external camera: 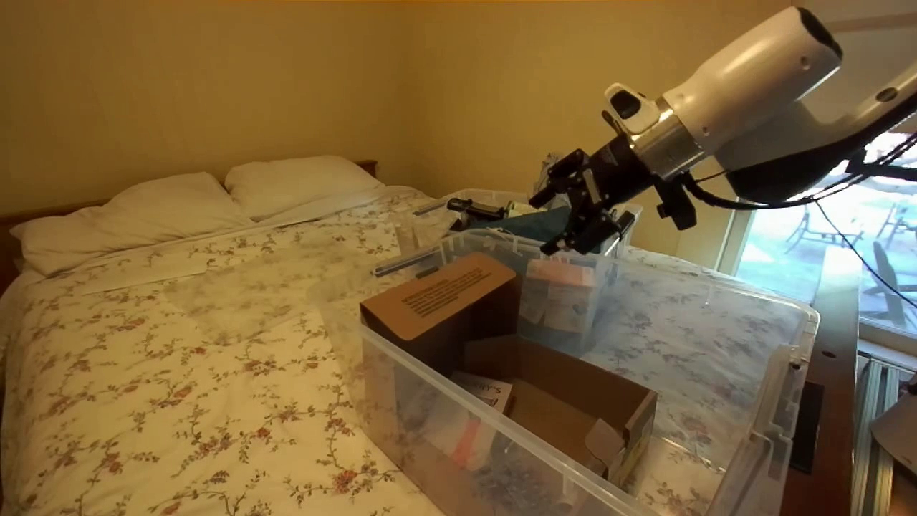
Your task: Pick up the contents in the container to the left and put them in the container to the right
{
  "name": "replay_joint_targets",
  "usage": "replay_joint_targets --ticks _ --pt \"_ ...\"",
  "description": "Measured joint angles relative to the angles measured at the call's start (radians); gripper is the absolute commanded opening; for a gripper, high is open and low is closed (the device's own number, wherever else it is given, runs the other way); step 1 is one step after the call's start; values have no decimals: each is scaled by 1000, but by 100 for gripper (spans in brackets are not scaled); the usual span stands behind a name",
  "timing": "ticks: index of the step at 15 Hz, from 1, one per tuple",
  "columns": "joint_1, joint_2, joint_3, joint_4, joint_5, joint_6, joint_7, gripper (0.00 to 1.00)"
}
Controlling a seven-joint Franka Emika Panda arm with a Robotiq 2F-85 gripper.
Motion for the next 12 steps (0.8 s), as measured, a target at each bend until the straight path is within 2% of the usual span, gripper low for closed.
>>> replay_joint_targets --ticks 2,6,12 --pt "41 -5 9 -20 2 -3 -17 100" --pt "33 -1 2 -18 1 10 -25 100" --pt "107 151 10 39 1 154 -145 100"
